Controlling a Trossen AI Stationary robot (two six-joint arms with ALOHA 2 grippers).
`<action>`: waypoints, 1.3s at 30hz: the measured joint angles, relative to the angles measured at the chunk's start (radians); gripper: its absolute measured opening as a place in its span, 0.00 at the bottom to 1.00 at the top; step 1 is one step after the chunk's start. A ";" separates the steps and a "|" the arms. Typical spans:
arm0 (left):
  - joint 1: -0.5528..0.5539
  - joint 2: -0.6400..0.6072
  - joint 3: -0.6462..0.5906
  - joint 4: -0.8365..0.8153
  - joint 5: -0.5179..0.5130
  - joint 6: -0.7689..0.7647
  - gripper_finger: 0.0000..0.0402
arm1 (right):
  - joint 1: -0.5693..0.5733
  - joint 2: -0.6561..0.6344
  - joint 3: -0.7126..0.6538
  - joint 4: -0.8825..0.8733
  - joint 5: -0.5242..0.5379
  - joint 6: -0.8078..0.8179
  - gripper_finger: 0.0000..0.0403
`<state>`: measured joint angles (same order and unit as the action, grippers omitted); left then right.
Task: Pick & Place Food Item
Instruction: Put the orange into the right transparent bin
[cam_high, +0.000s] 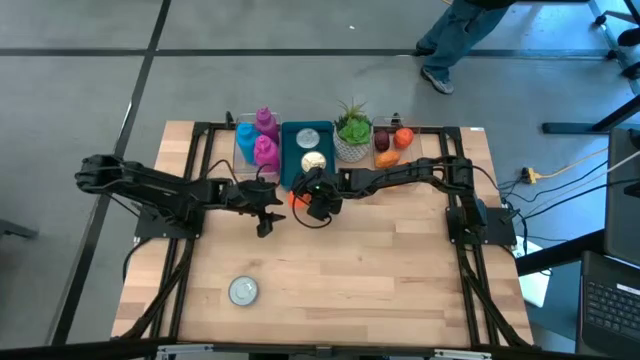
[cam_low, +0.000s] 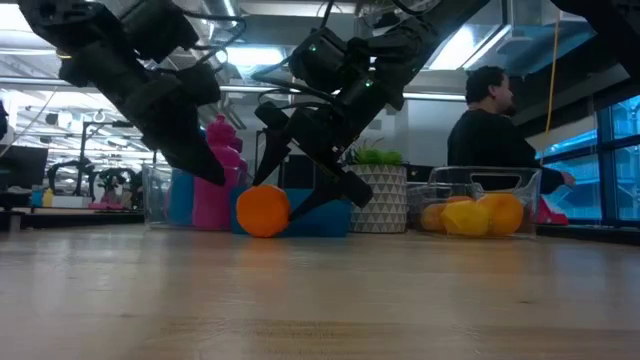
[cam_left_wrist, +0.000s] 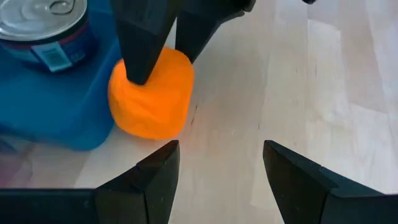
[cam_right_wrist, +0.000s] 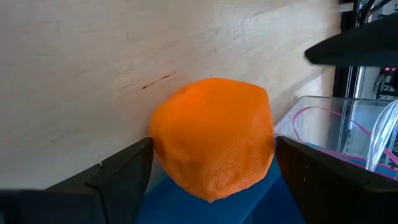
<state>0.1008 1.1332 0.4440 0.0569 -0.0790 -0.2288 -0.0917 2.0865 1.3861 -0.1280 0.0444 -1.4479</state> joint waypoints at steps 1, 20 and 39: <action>0.008 0.013 0.000 0.017 0.005 0.008 0.56 | 0.000 0.000 0.000 0.000 0.000 0.000 0.83; 0.150 0.229 0.000 0.260 0.169 0.058 0.56 | -0.001 0.000 -0.002 -0.013 -0.007 0.023 0.83; 0.150 0.231 0.000 0.290 0.208 0.058 0.56 | 0.004 0.013 0.003 -0.040 -0.003 0.023 0.58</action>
<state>0.2512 1.3643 0.4438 0.3464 0.1288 -0.1709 -0.0876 2.0994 1.3888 -0.1680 0.0413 -1.4246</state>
